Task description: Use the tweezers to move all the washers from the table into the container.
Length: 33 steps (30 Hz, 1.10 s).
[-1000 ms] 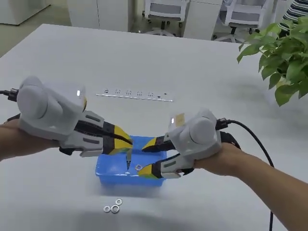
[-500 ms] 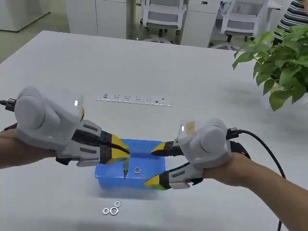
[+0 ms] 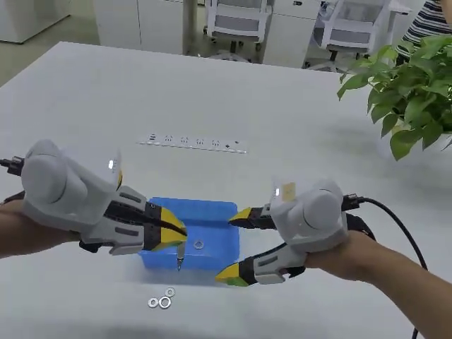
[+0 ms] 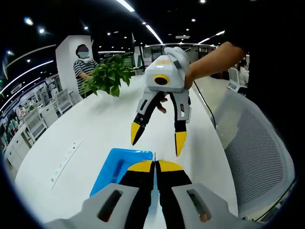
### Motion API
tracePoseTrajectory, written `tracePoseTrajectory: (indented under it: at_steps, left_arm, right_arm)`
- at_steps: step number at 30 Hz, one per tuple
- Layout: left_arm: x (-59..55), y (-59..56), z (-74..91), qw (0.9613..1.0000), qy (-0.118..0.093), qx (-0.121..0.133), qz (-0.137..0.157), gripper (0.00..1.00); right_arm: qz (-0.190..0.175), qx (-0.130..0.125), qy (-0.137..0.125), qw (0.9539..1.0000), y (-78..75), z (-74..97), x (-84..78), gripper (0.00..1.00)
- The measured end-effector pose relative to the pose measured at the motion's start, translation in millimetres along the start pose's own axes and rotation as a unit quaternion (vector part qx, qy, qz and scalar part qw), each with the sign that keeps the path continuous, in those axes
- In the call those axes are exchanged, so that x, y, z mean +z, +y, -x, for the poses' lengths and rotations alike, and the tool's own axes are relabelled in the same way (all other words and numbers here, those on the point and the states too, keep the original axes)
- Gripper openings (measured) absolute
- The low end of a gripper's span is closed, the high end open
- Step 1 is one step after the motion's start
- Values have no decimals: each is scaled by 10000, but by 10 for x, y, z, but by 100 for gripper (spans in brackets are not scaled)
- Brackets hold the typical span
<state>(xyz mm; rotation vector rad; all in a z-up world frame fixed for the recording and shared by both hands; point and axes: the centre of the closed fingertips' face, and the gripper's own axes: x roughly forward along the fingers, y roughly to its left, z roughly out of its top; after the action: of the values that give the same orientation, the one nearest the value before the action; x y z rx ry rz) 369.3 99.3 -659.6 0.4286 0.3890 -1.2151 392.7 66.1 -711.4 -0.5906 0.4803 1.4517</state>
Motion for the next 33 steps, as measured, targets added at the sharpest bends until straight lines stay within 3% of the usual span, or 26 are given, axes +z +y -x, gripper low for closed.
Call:
tracePoseTrajectory:
  at_steps: [15, 33]
  left_arm:
    - [-193, -83, -58, 9999, 100, -79, 76, 6]
    - [-377, -110, -115, 9996, 195, -148, 115, 6]
  right_arm:
    - [-195, -89, -23, 9998, 59, 33, -131, 74]
    - [-314, 16, 59, 9995, 149, -17, -233, 75]
